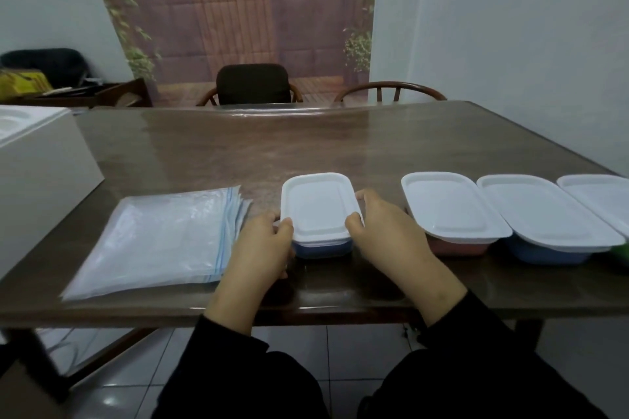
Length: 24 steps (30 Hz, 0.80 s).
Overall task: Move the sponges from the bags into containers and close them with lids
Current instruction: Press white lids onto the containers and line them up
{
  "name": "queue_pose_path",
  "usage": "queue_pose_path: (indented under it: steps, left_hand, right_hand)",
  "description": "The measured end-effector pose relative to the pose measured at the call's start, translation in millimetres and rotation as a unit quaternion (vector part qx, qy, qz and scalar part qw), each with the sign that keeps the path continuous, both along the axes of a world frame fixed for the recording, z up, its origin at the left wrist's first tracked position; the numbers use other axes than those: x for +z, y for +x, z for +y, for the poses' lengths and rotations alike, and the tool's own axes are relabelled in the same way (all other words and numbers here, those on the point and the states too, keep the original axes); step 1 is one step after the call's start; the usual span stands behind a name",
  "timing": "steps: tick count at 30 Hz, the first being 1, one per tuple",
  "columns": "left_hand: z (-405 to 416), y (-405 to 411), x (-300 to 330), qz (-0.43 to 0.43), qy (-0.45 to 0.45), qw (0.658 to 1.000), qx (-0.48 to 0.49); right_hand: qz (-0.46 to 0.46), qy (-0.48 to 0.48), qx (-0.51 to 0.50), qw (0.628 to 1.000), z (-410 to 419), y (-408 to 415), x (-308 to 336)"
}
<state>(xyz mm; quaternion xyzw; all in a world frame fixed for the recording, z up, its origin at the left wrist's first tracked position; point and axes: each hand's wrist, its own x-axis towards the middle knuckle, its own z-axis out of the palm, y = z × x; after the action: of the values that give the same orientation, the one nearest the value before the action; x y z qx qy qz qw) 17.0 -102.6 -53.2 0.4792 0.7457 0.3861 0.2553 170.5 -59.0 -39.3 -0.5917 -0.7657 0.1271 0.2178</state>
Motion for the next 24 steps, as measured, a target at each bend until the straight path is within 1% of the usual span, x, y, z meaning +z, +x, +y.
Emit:
queue_pose_path:
  steps: [4,6,7,9,11,13,15,16,17,19,21,24]
  left_hand:
    - [2,-2,-1,-0.043,-0.001,0.999,0.000]
    - [2,-2,0,-0.071,-0.008,0.997,-0.007]
    - [1,-2,2,-0.071,-0.015,0.997,-0.014]
    - [0,-5,9,-0.033,-0.038,0.999,-0.018]
    - [4,-12,16,0.061,-0.058,0.996,0.007]
    - [17,-16,21,0.139,-0.048,0.988,0.036]
    - [34,-12,28,0.161,-0.047,0.985,0.036]
    - [43,-7,31,0.147,-0.052,0.987,0.029]
    - [51,-3,33,0.121,-0.062,0.990,0.021]
    - [67,-1,30,0.071,-0.072,0.995,0.001]
    - [78,-7,19,0.055,-0.069,0.996,-0.004]
    - [82,-13,6,0.041,-0.050,0.998,0.010]
  right_hand:
    - [0.020,0.004,-0.001,1.000,1,-2,-8]
    - [0.015,0.005,0.001,1.000,1,-2,-8]
    - [0.004,0.007,0.004,1.000,0,-1,-7]
    - [-0.021,0.023,0.002,0.999,-1,1,1]
    - [-0.019,0.060,-0.009,0.998,3,0,11]
    - [-0.013,0.091,-0.011,0.996,12,-8,19]
    - [-0.037,0.092,-0.008,0.995,28,-21,22]
    - [-0.038,0.072,-0.005,0.997,36,-28,20]
    - [-0.024,0.042,0.000,0.999,44,-34,17]
    - [0.032,-0.020,0.013,0.999,57,-41,6]
    - [0.111,-0.064,0.023,0.991,63,-42,-5]
    - [0.235,-0.085,0.026,0.968,65,-38,-14]
